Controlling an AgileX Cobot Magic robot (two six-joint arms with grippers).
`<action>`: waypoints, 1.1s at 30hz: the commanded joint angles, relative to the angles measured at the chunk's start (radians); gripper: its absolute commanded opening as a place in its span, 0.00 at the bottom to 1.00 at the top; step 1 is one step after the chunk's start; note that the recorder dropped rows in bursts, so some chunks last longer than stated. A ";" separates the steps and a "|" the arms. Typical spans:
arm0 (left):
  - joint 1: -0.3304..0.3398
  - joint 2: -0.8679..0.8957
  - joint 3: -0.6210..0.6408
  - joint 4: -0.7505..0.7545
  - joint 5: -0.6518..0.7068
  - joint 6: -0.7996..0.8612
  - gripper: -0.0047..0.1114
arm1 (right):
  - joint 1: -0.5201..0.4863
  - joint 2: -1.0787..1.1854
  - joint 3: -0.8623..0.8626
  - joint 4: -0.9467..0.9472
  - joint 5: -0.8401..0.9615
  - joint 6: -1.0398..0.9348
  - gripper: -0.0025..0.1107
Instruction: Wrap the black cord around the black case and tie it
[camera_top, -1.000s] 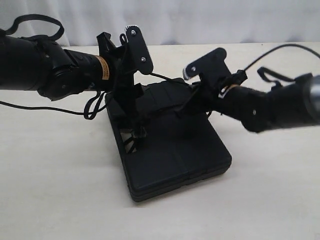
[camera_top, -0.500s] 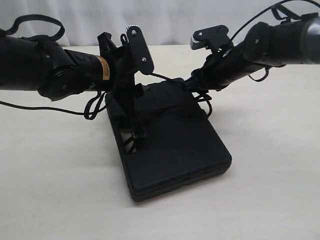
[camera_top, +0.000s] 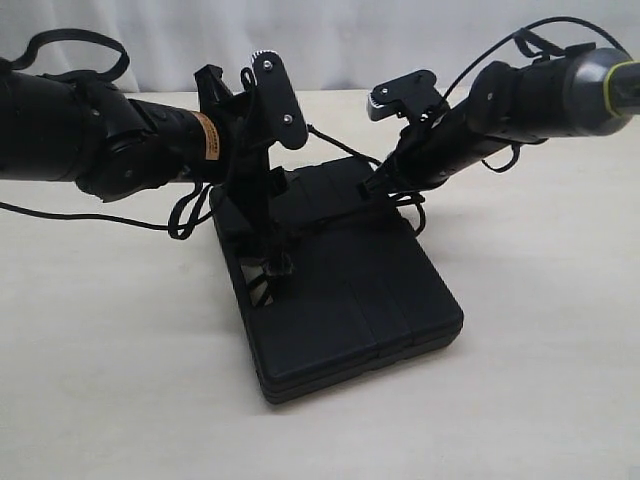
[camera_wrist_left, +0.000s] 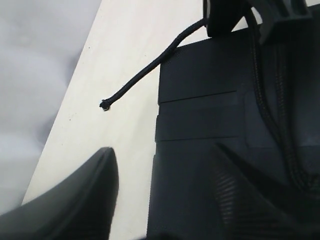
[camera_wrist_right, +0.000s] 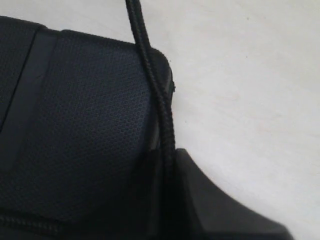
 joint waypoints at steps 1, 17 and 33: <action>0.000 0.000 0.000 -0.010 -0.010 -0.032 0.49 | -0.001 -0.042 0.020 0.004 -0.015 -0.012 0.06; -0.041 0.000 0.006 -0.010 -0.003 -0.036 0.49 | -0.001 -0.241 0.184 0.055 -0.217 -0.016 0.06; -0.093 0.111 0.006 -0.001 -0.037 0.015 0.49 | 0.079 -0.327 0.194 0.084 -0.203 -0.040 0.06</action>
